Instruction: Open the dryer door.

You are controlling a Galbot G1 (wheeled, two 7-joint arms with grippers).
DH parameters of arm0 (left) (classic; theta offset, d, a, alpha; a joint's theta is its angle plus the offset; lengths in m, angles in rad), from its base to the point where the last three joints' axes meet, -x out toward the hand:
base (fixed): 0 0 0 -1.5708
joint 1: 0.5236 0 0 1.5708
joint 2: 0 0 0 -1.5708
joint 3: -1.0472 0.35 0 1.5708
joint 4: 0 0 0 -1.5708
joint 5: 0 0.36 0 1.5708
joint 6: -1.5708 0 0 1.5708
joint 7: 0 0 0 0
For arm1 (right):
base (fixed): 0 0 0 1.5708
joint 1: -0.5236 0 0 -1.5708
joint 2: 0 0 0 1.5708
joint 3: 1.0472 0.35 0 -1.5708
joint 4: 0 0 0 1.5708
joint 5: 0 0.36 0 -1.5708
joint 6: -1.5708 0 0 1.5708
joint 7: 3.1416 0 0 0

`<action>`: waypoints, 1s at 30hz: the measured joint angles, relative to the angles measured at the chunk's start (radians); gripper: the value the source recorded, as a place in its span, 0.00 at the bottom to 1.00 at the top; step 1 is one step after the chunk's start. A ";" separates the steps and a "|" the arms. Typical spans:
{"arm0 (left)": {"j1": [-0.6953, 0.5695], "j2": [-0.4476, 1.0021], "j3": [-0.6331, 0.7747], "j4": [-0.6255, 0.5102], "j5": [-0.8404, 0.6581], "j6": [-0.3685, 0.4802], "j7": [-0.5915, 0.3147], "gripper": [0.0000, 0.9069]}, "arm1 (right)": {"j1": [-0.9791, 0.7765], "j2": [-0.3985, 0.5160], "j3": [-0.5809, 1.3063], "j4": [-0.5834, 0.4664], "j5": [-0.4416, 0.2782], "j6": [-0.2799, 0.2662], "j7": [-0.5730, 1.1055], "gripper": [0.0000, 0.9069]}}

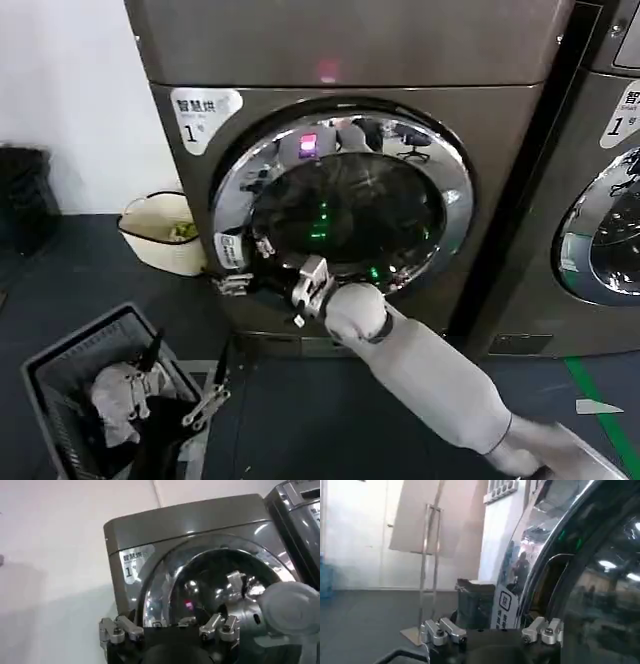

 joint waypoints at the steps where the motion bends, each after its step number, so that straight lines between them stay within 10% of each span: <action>1: -0.005 0.001 -0.006 0.002 -0.011 0.004 0.005 1.00 | 0.000 -0.007 0.000 0.005 0.005 -0.002 -0.010 1.00; 30: -0.168 0.178 -0.458 0.108 -0.265 0.127 0.193 1.00 | -0.054 -0.238 0.015 0.236 0.134 -0.017 -0.213 1.00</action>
